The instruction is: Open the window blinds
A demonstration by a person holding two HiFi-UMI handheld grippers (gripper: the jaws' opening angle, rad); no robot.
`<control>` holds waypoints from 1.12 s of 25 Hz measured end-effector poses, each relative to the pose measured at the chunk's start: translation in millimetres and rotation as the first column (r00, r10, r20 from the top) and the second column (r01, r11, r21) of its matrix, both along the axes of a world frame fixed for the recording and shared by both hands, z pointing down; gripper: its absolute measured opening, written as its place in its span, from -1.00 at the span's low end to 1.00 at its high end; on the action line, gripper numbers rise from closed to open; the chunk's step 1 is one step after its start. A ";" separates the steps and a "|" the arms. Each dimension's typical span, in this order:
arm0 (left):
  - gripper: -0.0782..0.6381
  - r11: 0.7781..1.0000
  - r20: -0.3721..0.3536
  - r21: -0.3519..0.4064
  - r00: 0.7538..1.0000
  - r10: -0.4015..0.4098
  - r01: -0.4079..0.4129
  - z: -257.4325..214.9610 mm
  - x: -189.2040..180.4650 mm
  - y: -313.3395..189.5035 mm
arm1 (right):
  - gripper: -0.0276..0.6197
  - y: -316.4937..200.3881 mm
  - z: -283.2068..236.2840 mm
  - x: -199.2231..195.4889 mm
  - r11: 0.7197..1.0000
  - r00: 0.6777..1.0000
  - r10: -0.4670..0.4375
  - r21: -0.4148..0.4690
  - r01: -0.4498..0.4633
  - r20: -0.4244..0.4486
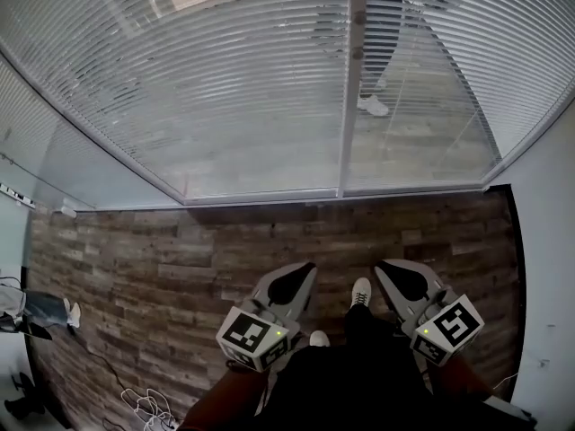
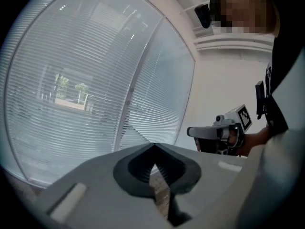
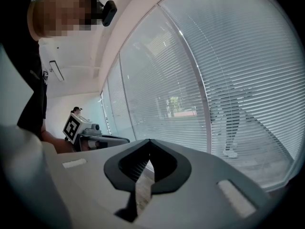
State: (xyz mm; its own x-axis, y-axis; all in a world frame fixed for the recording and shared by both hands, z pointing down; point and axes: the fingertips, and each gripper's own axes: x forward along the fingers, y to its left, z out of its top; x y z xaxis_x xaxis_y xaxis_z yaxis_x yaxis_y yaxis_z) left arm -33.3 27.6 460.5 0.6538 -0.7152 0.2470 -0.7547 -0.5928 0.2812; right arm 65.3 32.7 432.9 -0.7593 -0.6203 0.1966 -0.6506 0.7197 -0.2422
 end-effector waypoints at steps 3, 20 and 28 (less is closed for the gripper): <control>-0.78 1.000 -0.006 0.025 1.000 0.009 -0.009 1.6 23.0 -27.0 | -0.83 -26.9 -2.8 23.3 1.000 1.000 -0.005 0.025 0.004 0.015; -0.78 0.995 0.036 0.075 0.997 -0.067 0.064 -51.6 114.6 -119.5 | -0.83 -121.3 -49.4 101.2 0.992 0.989 -0.106 0.079 0.098 0.099; -0.78 0.996 0.073 0.069 0.995 -0.062 0.057 -25.5 114.1 -141.8 | -0.83 -141.6 -12.4 97.4 0.992 0.988 -0.117 0.064 0.111 0.104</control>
State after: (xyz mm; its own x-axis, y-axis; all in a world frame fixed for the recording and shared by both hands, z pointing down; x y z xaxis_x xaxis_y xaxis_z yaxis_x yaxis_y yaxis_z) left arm 80.8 -114.2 435.0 0.5909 -0.7690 0.2440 -0.8067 -0.5617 0.1837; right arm 162.7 -108.9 420.5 -0.8404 -0.5365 0.0764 -0.5360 0.8024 -0.2623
